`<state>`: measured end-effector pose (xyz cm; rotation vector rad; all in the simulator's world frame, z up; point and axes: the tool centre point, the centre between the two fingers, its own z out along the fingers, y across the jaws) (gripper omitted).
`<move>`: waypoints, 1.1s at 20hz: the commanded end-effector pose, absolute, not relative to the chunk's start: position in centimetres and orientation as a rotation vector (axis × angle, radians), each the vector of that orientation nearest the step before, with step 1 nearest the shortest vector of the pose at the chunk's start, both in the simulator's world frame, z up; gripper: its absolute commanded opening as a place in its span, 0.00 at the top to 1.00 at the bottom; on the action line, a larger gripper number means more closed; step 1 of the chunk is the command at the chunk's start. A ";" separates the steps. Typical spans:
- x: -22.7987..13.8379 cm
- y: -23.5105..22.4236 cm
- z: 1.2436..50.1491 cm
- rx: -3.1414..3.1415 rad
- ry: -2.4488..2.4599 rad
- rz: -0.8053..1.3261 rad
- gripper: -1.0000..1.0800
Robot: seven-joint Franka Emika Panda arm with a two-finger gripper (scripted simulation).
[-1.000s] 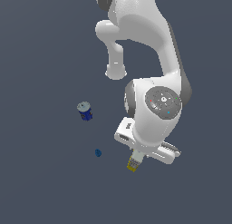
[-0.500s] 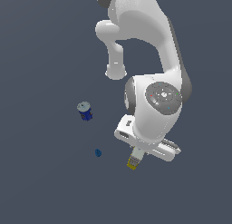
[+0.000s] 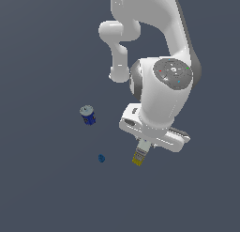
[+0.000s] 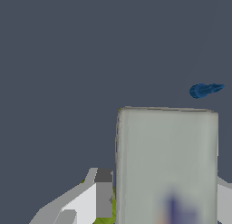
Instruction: Pick up a designated object from a clutter of objects.
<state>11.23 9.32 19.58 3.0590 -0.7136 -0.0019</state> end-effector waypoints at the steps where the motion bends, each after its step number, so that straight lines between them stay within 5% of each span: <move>1: 10.0 9.4 21.1 3.060 -0.713 0.000 1.00; 22: -3.2 10.7 36.8 3.059 -0.713 0.001 1.00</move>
